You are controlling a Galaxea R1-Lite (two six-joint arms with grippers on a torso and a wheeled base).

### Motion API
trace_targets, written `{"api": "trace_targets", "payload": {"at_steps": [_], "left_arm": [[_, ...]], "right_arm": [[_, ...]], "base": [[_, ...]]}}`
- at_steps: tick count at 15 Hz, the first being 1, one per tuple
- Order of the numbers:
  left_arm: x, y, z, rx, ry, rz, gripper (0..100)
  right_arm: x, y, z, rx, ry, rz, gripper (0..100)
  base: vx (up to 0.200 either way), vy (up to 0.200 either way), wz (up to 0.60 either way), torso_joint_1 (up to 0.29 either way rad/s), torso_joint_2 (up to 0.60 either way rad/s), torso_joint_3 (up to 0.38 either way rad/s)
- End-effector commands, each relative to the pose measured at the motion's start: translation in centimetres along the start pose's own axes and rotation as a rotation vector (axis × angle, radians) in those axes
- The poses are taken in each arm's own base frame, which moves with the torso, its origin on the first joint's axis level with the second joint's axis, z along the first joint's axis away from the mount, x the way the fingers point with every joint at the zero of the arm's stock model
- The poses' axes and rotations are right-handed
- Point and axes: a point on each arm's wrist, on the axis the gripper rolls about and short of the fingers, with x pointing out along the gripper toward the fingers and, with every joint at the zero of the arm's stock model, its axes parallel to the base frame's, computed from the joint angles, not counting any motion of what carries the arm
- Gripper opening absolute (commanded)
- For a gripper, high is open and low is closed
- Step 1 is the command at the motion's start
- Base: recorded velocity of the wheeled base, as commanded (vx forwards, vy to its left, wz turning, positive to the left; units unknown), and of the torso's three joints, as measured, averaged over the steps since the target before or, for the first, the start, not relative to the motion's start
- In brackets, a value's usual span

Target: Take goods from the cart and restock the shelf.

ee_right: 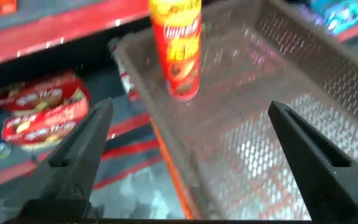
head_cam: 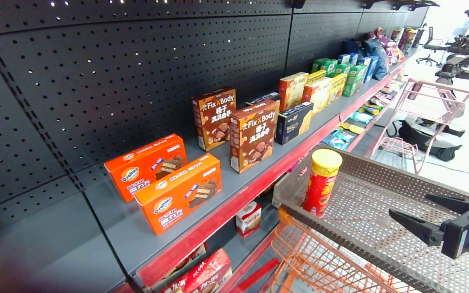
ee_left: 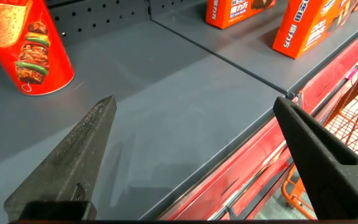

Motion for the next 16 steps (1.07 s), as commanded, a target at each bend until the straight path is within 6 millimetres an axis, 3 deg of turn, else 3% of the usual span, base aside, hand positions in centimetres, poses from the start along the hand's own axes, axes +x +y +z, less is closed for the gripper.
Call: {"api": "trace_targets", "payload": {"at_steps": [1, 8, 16], "left_arm": [[0.0, 0.0, 0.0, 0.000, 0.001, 0.000, 100], [0.0, 0.0, 0.0, 0.000, 0.001, 0.001, 100], [0.0, 0.0, 0.0, 0.000, 0.001, 0.001, 100]], "right_arm": [[2.2, -0.4, -0.4, 0.000, 0.012, 0.002, 100], [6.9, 0.7, -1.8, -0.020, 0.007, 0.101, 100], [10.2, 0.5, -3.1, -0.050, 0.014, 0.105, 100]], "base": [[0.000, 0.000, 0.00, 0.000, 0.00, 0.000], [0.000, 0.000, 0.00, 0.000, 0.00, 0.000], [0.000, 0.000, 0.00, 0.000, 0.00, 0.000]]}}
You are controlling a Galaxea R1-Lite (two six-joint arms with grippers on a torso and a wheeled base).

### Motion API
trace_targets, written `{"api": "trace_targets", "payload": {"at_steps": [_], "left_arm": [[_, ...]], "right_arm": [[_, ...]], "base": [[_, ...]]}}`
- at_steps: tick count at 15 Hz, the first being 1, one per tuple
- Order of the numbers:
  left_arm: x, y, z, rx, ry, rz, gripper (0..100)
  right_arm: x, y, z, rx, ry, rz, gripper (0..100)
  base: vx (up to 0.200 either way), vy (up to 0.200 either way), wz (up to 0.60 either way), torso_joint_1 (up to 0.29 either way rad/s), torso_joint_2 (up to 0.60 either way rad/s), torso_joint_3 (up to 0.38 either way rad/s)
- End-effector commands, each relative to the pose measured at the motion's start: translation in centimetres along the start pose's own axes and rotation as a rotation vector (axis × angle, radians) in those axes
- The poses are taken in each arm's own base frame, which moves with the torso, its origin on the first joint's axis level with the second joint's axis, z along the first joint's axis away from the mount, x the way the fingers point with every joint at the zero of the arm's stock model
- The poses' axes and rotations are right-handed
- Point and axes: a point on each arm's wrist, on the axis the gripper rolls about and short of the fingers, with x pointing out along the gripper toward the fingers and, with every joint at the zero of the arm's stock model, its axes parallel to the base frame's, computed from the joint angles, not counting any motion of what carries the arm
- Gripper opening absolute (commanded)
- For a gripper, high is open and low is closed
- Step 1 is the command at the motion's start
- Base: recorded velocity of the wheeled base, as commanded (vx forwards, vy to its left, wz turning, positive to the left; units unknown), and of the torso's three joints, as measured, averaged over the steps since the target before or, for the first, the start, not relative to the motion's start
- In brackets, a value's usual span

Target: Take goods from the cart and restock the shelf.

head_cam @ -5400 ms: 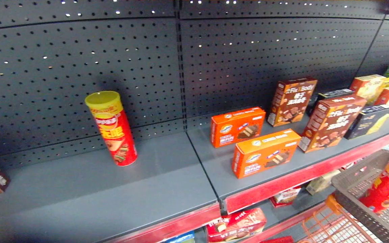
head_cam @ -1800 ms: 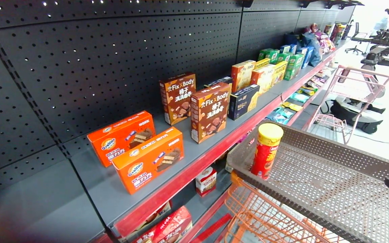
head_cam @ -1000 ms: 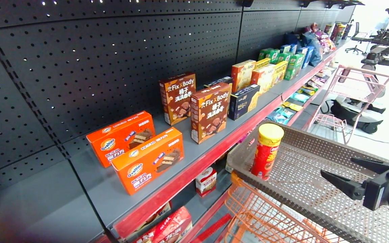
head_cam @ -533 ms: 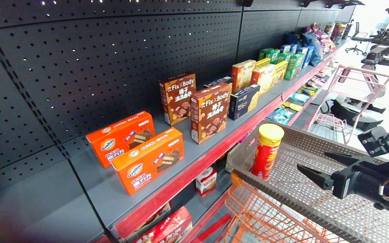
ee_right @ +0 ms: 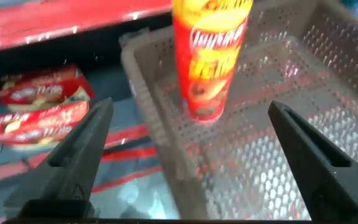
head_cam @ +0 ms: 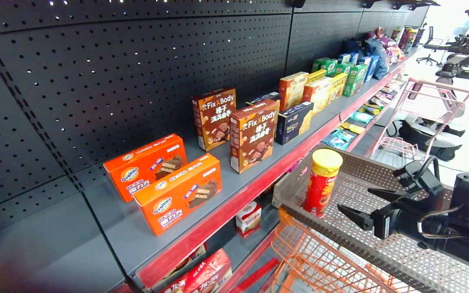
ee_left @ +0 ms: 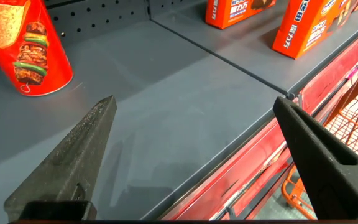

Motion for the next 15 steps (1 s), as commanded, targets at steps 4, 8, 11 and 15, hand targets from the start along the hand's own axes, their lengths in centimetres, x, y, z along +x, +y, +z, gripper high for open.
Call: {"api": "trace_targets", "payload": {"at_steps": [4, 8, 11, 15], "left_arm": [[0.0, 0.0, 0.0, 0.000, 0.001, 0.001, 100], [0.0, 0.0, 0.0, 0.000, 0.001, 0.001, 100], [0.0, 0.0, 0.0, 0.000, 0.001, 0.001, 100], [0.0, 0.0, 0.0, 0.000, 0.001, 0.001, 100]], "right_arm": [[3.2, -0.8, -1.9, -0.020, 0.005, -0.009, 100], [6.2, -1.1, -2.1, -0.028, -0.025, -0.004, 100], [7.3, -1.2, -2.8, -0.028, -0.024, -0.003, 100], [9.2, -1.9, -2.1, -0.038, -0.073, -0.015, 100]], "base": [[0.000, 0.000, 0.00, 0.000, 0.00, 0.000], [0.000, 0.000, 0.00, 0.000, 0.00, 0.000], [0.000, 0.000, 0.00, 0.000, 0.00, 0.000], [0.000, 0.000, 0.00, 0.000, 0.00, 0.000]]}}
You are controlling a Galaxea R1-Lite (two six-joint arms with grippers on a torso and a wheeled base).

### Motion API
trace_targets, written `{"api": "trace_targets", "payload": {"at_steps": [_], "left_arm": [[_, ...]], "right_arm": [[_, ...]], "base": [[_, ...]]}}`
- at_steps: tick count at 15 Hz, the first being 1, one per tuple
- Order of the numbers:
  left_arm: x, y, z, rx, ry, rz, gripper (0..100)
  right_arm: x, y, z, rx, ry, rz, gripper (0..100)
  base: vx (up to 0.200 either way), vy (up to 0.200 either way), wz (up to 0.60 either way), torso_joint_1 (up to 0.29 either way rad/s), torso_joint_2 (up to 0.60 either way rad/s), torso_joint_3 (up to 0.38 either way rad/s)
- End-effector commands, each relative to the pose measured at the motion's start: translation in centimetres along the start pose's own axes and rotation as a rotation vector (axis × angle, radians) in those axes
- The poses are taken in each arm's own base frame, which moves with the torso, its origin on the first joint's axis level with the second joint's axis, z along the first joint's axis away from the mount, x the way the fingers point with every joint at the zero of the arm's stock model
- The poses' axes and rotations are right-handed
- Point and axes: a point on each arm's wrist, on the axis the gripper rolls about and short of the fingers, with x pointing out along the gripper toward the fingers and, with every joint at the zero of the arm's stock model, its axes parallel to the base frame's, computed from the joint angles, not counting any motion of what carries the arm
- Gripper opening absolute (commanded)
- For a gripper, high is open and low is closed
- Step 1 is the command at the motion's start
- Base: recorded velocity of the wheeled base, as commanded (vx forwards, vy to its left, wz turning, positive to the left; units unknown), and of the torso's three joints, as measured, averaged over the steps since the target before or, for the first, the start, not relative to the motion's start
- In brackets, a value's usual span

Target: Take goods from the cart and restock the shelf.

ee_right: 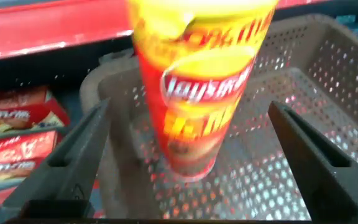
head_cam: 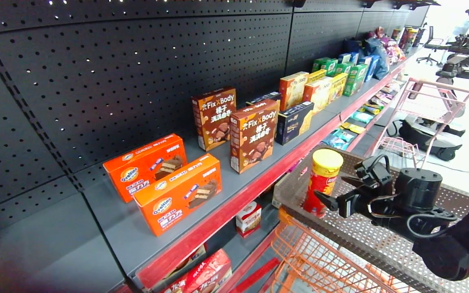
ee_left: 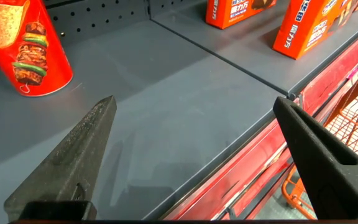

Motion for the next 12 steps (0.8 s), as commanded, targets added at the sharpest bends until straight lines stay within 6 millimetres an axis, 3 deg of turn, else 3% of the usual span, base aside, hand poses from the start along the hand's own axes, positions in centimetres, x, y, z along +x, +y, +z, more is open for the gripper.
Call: {"api": "trace_targets", "payload": {"at_steps": [1, 7, 12], "left_arm": [[0.0, 0.0, 0.0, 0.000, 0.000, 0.001, 100], [0.0, 0.0, 0.0, 0.000, 0.001, 0.000, 100], [0.0, 0.0, 0.0, 0.000, 0.000, 0.001, 100]], "right_arm": [[1.3, -0.3, -0.4, 0.000, -0.001, -0.003, 100], [4.3, -0.1, -0.2, -0.018, -0.072, 0.012, 100], [5.6, 0.4, -0.1, -0.024, -0.095, 0.029, 100]], "base": [[0.000, 0.000, 0.00, 0.000, 0.00, 0.000], [0.000, 0.000, 0.00, 0.000, 0.00, 0.000], [0.000, 0.000, 0.00, 0.000, 0.00, 0.000]]}}
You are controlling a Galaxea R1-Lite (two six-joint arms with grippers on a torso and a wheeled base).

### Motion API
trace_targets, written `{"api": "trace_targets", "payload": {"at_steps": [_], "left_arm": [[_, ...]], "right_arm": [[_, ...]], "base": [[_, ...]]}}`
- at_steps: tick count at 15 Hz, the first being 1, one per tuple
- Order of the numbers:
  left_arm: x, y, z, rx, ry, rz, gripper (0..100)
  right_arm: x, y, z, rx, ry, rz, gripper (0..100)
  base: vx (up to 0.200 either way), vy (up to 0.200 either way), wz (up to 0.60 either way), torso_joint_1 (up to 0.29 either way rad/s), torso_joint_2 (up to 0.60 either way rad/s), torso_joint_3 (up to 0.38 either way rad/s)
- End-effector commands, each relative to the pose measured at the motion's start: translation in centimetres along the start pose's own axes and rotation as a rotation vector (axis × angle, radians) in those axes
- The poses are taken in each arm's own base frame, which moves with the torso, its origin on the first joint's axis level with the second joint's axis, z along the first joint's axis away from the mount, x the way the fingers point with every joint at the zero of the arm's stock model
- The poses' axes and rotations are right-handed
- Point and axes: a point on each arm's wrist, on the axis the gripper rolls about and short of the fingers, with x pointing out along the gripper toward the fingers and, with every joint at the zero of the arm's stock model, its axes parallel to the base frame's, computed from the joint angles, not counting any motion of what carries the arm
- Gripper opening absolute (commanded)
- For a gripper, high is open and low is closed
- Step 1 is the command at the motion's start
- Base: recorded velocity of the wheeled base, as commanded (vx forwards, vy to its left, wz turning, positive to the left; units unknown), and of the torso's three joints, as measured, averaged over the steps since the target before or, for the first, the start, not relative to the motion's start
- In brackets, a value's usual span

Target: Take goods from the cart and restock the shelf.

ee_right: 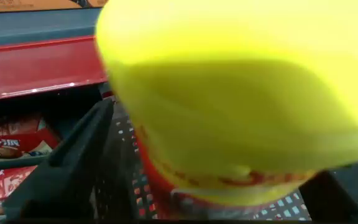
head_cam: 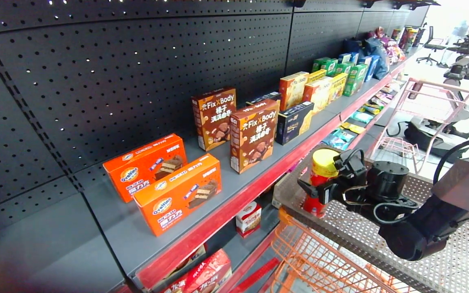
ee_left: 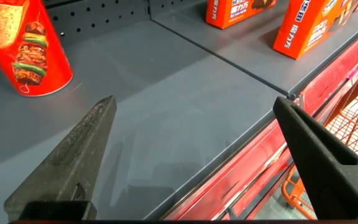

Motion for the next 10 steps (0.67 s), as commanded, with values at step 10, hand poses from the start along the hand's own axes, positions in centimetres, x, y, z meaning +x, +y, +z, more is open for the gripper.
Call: {"api": "trace_targets", "payload": {"at_steps": [10], "left_arm": [[0.01, 0.00, 0.01, 0.000, 0.001, 0.001, 100]], "right_arm": [[1.25, -0.57, -0.99, -0.014, -0.005, -0.012, 100]], "base": [[0.000, 0.000, 0.00, 0.000, 0.00, 0.000]]}}
